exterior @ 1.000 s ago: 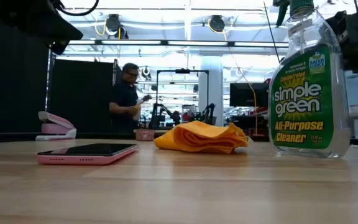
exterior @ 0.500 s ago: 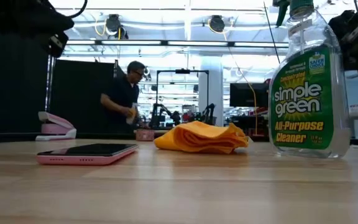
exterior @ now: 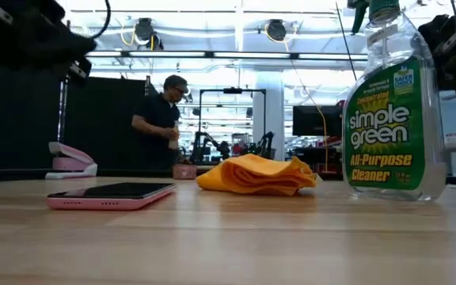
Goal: Apply microfiber cloth
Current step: Return to Home Position
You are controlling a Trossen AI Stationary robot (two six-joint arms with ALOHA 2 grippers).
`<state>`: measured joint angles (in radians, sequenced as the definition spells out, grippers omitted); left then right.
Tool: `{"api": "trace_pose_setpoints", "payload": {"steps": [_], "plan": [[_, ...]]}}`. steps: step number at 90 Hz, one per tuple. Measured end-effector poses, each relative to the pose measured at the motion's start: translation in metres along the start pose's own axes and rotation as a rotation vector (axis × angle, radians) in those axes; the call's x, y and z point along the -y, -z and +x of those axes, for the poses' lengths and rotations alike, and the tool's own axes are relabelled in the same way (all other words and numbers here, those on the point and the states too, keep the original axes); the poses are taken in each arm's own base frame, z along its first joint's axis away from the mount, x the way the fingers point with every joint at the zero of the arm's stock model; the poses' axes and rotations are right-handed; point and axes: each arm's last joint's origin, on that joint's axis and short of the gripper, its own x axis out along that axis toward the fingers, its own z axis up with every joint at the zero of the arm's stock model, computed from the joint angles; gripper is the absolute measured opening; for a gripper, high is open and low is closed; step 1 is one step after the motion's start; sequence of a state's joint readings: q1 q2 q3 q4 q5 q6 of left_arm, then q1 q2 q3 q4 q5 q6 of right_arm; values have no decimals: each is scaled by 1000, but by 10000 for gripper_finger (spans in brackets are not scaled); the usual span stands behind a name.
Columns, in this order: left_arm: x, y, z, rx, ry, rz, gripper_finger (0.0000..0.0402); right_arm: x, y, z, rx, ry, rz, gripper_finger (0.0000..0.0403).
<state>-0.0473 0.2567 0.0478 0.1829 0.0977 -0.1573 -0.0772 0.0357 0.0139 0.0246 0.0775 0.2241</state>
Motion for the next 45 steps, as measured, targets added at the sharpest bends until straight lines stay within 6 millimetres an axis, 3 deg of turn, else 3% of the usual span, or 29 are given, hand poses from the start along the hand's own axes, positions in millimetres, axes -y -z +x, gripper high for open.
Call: {"api": "trace_pose_setpoints", "payload": {"steps": [45], "plan": [[-15, 6, -18, 77, -150, 2, 0, 0, 0, 0, 2, 0, 0, 6]]}}
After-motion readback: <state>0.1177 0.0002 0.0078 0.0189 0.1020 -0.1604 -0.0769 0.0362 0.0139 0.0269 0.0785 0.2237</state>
